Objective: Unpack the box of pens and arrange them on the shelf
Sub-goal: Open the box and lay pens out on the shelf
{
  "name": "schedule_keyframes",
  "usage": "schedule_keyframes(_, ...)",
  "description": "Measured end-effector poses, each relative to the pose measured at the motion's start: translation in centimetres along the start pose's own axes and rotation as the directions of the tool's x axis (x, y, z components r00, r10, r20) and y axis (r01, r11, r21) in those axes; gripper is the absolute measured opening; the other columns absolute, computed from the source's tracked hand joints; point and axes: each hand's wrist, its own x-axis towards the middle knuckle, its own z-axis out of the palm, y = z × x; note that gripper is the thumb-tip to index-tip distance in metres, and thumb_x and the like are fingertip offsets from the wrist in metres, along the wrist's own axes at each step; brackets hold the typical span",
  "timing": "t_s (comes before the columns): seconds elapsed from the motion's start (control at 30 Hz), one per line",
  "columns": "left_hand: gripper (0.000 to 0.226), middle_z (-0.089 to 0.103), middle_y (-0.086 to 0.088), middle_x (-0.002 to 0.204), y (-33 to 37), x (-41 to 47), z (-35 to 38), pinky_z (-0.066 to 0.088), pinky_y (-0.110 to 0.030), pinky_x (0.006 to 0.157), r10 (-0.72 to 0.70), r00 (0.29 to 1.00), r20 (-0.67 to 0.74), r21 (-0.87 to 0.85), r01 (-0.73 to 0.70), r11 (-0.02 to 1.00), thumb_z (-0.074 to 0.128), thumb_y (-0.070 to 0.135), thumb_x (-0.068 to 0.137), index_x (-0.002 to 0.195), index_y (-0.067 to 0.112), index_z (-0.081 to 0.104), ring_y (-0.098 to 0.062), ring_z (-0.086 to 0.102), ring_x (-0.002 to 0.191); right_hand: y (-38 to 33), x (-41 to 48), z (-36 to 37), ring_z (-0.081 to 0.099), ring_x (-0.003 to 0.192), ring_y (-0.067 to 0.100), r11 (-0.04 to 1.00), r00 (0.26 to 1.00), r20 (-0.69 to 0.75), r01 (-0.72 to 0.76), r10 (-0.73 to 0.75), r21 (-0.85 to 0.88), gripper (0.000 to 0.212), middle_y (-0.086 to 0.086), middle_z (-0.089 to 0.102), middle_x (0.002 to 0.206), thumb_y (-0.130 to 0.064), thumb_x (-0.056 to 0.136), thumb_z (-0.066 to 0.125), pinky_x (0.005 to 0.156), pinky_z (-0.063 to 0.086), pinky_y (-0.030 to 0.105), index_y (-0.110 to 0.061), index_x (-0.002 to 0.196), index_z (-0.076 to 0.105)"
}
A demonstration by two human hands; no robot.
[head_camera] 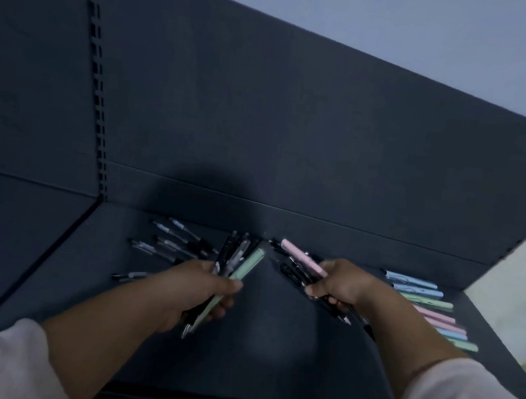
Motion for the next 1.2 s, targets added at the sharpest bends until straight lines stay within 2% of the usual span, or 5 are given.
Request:
schedule_keyframes(0.33,0.016,0.066,-0.004,0.070,0.8,2.1,3.3,0.045,-0.022,0.051,-0.054,0.993,-0.104,-0.165,0.036,0.986,0.064,0.023,0.089,0.100,0.012,0.062,-0.014,0.059,0.057,0.8,6.5,-1.4,0.041,0.043,0.010,0.985,0.986,0.049,0.162,-0.159,-0.060,0.015,0.002,0.050,0.061,-0.007,0.084,0.067,0.036,0.031,0.016,-0.015,0.094,0.060)
schedule_keyframes(0.53,0.012,0.070,-0.008,0.071,1.5,3.3,5.9,0.047,-0.024,0.052,-0.071,0.982,-0.177,-0.244,0.026,0.969,0.062,0.021,0.091,0.098,0.011,0.059,-0.017,0.062,0.057,0.0,4.7,-1.3,0.036,0.039,0.004,0.776,0.965,0.136,0.094,-0.225,0.624,0.006,0.009,0.064,0.078,-0.010,0.091,0.061,0.036,0.027,0.014,-0.012,0.096,0.061)
schedule_keyframes(0.77,0.007,0.067,-0.008,0.076,2.7,4.7,8.9,0.045,-0.025,0.054,-0.058,0.967,-0.248,-0.269,-0.012,0.963,0.062,0.017,0.091,0.091,0.013,0.057,-0.016,0.060,0.060,0.4,4.0,-0.7,0.058,0.060,0.013,0.488,0.847,0.402,-0.202,-0.349,0.849,0.043,0.009,0.066,0.083,0.013,0.085,0.034,0.052,0.045,0.024,-0.002,0.118,0.057)
schedule_keyframes(1.1,0.007,0.062,-0.005,0.073,4.0,5.7,10.8,0.046,-0.021,0.047,-0.034,0.958,-0.285,-0.297,-0.054,0.953,0.064,0.014,0.089,0.089,0.015,0.057,-0.014,0.058,0.060,3.6,3.0,-3.8,0.037,0.042,0.009,0.735,0.935,0.252,0.012,-0.248,0.678,0.020,-0.001,0.050,0.059,-0.031,0.100,0.045,0.041,0.029,0.017,-0.019,0.098,0.061)
schedule_keyframes(1.2,0.009,0.064,-0.005,0.070,4.6,6.2,11.8,0.047,-0.024,0.050,-0.027,0.966,-0.256,-0.274,-0.046,0.961,0.065,0.015,0.088,0.093,0.012,0.058,-0.014,0.059,0.058,5.7,2.6,-6.3,0.037,0.043,0.012,0.827,0.977,0.120,0.080,-0.175,0.557,0.019,0.001,0.047,0.059,-0.024,0.097,0.043,0.042,0.027,0.018,-0.014,0.089,0.057)
